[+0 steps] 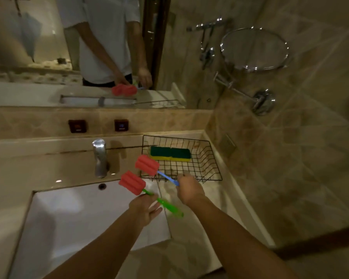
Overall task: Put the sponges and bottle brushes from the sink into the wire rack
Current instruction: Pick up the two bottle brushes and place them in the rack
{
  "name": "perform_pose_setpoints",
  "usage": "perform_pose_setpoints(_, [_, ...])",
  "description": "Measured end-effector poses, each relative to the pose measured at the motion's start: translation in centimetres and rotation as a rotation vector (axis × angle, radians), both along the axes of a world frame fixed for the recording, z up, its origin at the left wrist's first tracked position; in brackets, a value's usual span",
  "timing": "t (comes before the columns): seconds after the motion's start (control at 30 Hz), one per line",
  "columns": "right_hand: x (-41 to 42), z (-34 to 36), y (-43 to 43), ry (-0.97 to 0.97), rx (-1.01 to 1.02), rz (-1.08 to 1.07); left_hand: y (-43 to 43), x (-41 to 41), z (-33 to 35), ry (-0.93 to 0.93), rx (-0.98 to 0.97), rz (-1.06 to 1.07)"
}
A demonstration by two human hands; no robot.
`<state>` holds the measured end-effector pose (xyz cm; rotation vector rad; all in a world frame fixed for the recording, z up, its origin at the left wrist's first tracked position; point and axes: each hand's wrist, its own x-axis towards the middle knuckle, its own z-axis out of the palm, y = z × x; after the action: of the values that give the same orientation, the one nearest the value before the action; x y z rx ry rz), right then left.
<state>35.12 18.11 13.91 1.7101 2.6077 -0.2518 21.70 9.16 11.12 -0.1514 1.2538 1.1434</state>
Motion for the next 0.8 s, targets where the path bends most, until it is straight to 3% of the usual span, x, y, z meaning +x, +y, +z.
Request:
perform_pose_setpoints(0.43, [1.5, -3.5, 16.8, -0.079, -0.055, 0.070, 12.6, 5.4, -0.6, 0.060, -0.076, 0.139])
perform_pose_setpoints(0.57, [1.1, -6.2, 19.4, -0.142, -0.106, 0.151, 14.5, 5.6, -1.9, 0.055, -0.092, 0.250])
perform_pose_setpoints(0.8, [0.9, -9.3, 20.9, -0.070, -0.076, 0.178, 15.9, 5.5, -3.8, 0.097, -0.082, 0.315])
